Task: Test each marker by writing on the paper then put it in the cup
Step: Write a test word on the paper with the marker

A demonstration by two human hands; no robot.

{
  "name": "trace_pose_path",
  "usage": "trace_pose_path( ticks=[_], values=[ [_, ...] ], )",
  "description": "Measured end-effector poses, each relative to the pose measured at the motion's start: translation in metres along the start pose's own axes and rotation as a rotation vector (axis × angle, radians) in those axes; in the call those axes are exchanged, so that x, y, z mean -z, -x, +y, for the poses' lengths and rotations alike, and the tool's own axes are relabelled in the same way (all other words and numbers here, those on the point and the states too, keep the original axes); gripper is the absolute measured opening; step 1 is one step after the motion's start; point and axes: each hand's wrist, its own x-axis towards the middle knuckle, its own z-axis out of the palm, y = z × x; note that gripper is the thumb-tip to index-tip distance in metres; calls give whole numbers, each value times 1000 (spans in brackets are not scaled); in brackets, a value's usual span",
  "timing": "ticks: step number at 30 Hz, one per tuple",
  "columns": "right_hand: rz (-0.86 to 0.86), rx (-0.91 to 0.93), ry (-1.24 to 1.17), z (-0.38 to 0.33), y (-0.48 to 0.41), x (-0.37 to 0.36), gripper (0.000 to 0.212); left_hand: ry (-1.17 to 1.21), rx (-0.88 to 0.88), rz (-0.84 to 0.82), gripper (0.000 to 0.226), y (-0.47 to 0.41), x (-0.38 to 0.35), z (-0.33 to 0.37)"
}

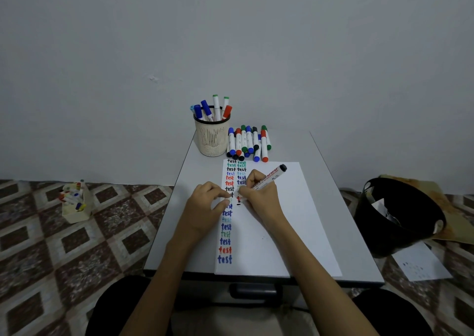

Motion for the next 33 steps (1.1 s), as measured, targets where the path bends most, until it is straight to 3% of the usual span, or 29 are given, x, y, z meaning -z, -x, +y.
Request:
trace_pose_path(
  ticks=[7,14,19,33],
  values=[
    [-60,-12,19,1,1,-1,33,5,3,-5,24,0,2,3],
    [-12,-11,-4,3,1,0,33,26,13,-1,27,0,2,2],
    [-1,15,27,4,2,-1,31,26,8,19,17,1,0,2],
    [-4,13,47,0,3,1,29,46,40,4,17,-1,0,0]
  ],
)
